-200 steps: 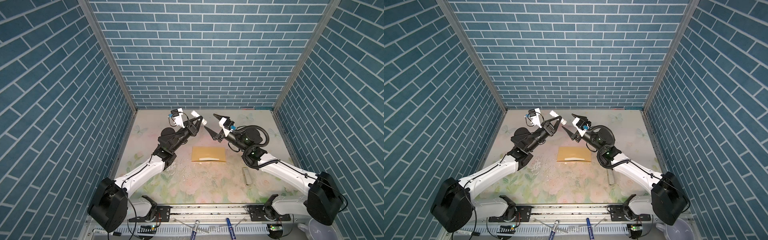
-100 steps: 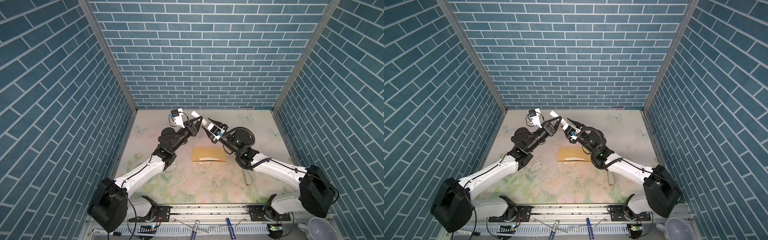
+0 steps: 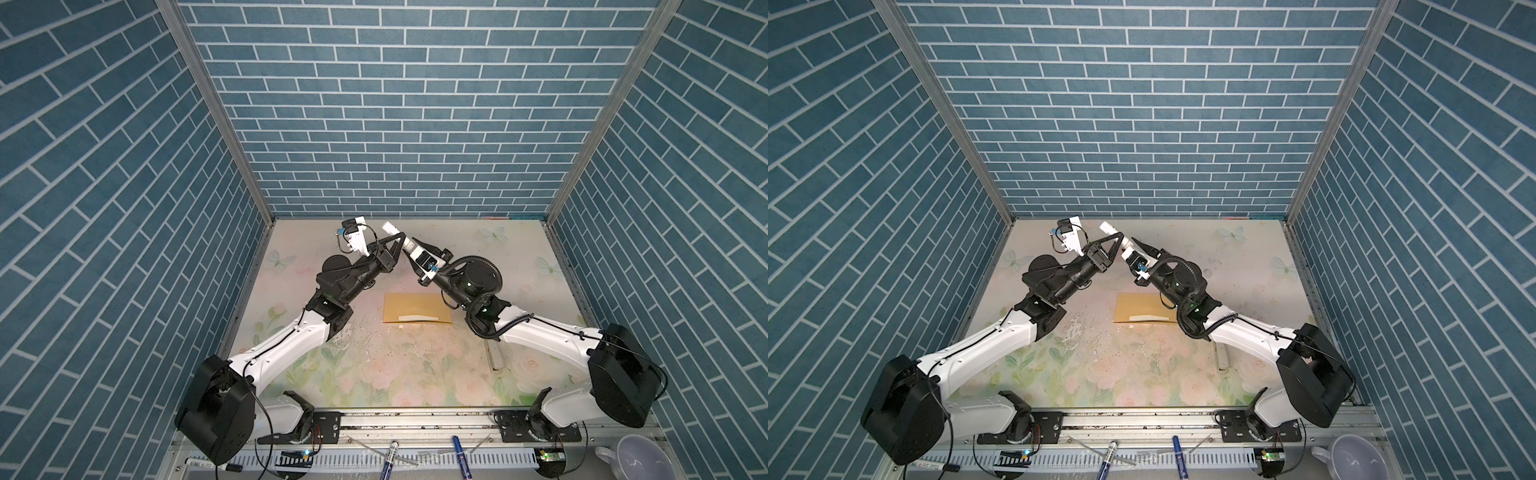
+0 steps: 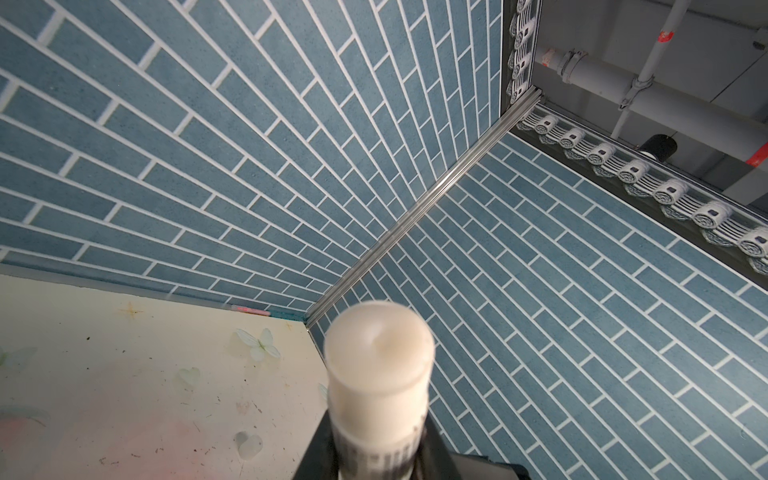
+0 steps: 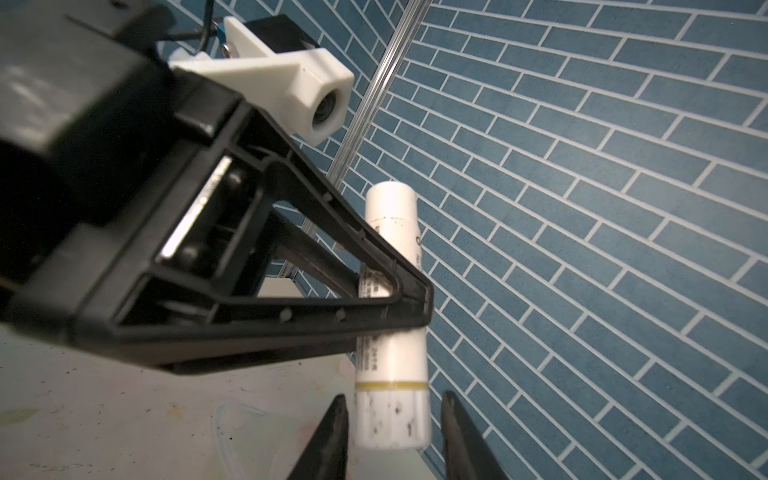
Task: Place the letter into the envelope and seal it
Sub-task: 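Grasp the glue stick base with the right gripper and twist it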
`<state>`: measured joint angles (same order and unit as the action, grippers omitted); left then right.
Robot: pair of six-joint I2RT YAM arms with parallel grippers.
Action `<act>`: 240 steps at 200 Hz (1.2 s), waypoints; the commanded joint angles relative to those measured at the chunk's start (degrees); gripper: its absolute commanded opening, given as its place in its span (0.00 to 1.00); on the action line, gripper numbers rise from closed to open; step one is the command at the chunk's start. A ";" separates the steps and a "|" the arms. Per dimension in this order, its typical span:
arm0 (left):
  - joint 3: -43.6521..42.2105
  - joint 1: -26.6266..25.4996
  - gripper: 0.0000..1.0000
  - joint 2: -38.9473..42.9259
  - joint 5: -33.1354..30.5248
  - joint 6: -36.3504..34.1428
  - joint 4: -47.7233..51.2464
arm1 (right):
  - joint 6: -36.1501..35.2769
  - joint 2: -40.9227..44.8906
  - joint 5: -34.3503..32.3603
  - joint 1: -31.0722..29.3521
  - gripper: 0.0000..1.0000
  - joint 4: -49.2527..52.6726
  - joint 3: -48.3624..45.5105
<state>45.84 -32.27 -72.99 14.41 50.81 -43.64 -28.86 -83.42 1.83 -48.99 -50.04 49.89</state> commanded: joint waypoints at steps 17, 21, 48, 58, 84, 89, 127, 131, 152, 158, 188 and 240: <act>1.35 -0.16 0.00 0.03 0.40 0.10 -1.81 | 0.27 -1.00 -1.39 -0.74 0.32 -3.10 3.27; 1.31 -0.16 0.00 -0.04 0.44 0.13 -1.80 | 0.30 -1.04 -1.39 -0.67 0.30 -3.04 3.25; 1.19 -0.21 0.00 -0.12 0.49 0.06 -1.71 | 1.26 -0.83 -1.78 -0.68 0.19 -2.98 3.49; 1.18 -0.16 0.00 -0.16 0.60 -0.10 -1.58 | 1.93 -0.55 -1.67 -0.67 0.13 -2.79 3.55; 1.18 -0.17 0.00 -0.47 1.00 -0.94 -1.36 | 6.38 0.59 -0.27 -0.64 0.00 0.67 4.70; 1.18 -0.16 0.00 -0.51 1.18 -1.35 -1.28 | 7.83 0.90 0.24 -0.39 0.00 1.31 4.94; 1.07 -0.16 0.00 -0.66 3.92 -6.39 -1.45 | 32.99 3.45 17.91 8.09 0.00 11.23 9.37; 1.09 -0.16 0.00 -0.72 4.45 -6.95 -1.60 | 36.84 3.25 20.80 9.52 0.00 11.42 10.08; 1.60 -0.16 0.00 -0.92 7.57 -9.52 -2.04 | 55.25 0.48 33.85 15.54 0.00 9.63 13.52; 1.70 -0.16 0.00 -0.92 8.41 -10.00 -2.34 | 59.27 -0.46 36.81 16.84 0.00 8.50 14.41; 2.01 -0.17 0.00 -1.49 11.54 -11.06 -4.04 | 73.45 -4.66 48.02 20.04 0.00 3.32 17.87; 1.97 -0.16 0.00 -1.87 12.40 -11.17 -4.88 | 80.10 -8.13 53.80 20.96 0.00 1.27 19.91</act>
<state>48.23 -31.88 -74.63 21.15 42.68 -48.31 39.09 -91.07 58.26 -30.35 -43.90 65.14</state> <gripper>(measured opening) 0.275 0.252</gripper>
